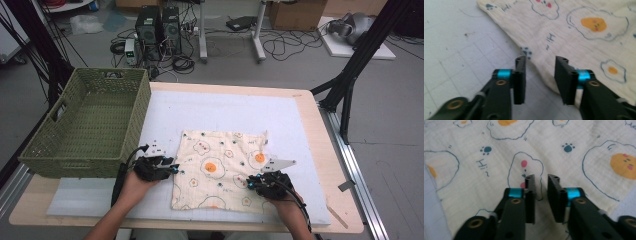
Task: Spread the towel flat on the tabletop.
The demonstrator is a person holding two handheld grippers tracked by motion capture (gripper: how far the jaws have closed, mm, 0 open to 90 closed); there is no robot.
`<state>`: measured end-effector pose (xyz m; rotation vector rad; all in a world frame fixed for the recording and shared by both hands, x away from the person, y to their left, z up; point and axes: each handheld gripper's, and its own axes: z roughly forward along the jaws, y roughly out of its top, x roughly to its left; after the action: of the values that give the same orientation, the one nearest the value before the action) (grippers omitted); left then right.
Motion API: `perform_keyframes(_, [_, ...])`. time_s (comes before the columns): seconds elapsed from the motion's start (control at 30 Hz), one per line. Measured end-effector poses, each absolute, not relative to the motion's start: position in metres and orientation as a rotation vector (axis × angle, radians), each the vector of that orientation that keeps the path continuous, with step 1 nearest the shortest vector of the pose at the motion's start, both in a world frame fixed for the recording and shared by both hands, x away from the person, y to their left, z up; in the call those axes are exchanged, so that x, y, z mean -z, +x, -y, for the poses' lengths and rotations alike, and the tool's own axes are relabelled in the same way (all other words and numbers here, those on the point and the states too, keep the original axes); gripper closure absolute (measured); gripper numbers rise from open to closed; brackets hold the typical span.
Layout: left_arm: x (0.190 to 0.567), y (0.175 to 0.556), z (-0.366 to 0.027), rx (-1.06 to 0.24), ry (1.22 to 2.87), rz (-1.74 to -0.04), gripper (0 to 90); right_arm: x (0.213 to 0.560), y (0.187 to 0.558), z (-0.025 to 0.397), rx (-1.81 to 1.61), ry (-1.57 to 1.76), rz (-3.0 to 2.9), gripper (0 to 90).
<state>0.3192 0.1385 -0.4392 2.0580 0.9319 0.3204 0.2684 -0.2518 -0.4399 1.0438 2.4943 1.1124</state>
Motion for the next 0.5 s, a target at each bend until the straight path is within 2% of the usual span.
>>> perform_keyframes(0.07, [0.433, 0.328, -0.135, -0.339, 2.013, -0.952, 47.4, 0.439, 0.269, 0.253, -1.139, 1.06, -2.453, 58.9])
perform_keyframes(0.23, [0.42, 0.356, -0.124, -0.446, 1.977, -0.983, 46.4, 0.434, 0.271, 0.258, -1.157, 1.085, -2.339, 37.8])
perform_keyframes(0.33, [0.419, 0.372, -0.118, -0.465, 1.954, -1.005, 46.9, 0.433, 0.272, 0.261, -1.163, 1.096, -2.298, 30.1])
perform_keyframes(0.5, [0.423, 0.402, -0.11, -0.441, 1.946, -1.077, 47.8, 0.433, 0.273, 0.266, -1.16, 1.109, -2.281, 29.1])
